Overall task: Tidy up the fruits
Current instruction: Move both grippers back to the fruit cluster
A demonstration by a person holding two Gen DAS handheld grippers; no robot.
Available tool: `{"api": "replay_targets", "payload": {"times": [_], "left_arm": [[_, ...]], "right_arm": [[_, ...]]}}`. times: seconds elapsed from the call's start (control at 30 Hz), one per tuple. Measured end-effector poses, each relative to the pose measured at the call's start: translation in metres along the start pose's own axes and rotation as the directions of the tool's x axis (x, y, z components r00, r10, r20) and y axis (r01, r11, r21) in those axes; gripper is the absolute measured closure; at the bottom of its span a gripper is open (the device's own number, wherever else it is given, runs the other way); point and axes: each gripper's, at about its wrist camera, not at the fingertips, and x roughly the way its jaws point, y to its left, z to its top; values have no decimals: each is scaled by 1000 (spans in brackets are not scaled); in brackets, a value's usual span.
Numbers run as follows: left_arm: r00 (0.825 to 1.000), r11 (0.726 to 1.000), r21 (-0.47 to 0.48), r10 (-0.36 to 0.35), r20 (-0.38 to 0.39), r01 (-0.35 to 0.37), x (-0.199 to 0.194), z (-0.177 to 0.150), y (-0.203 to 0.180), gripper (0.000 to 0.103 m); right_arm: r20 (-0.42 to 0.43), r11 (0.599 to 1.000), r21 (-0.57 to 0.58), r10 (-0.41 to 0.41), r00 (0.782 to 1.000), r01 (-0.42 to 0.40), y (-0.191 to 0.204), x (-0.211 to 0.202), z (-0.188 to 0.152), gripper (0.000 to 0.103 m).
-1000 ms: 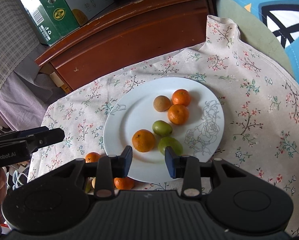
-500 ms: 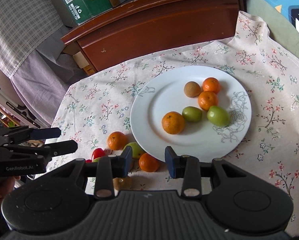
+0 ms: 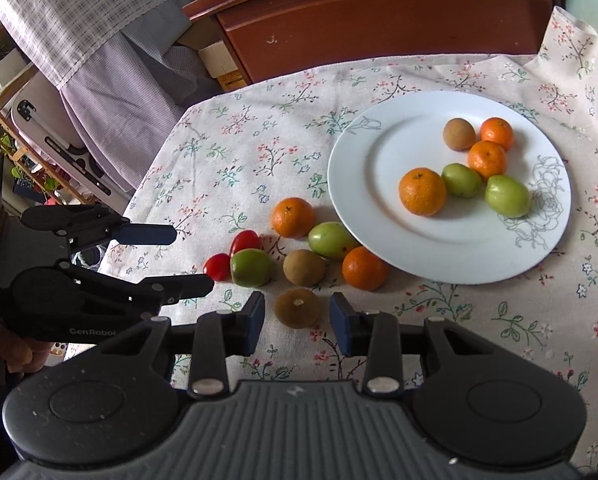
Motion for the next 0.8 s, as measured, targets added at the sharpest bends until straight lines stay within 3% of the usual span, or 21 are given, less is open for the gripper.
{"api": "replay_targets", "payload": {"times": [0.43, 0.57, 0.8], "left_arm": [[1000, 999, 49, -16, 5, 16, 12, -5, -4, 42], [999, 999, 25, -47, -3, 47, 15, -4, 0, 60], [999, 999, 15, -52, 3, 52, 17, -3, 0, 60]], "right_arm": [[-17, 999, -14, -48, 999, 47, 4, 14, -1, 66], [-27, 998, -13, -55, 998, 55, 4, 19, 0, 66], [-38, 997, -22, -69, 997, 68, 5, 22, -1, 66]]}}
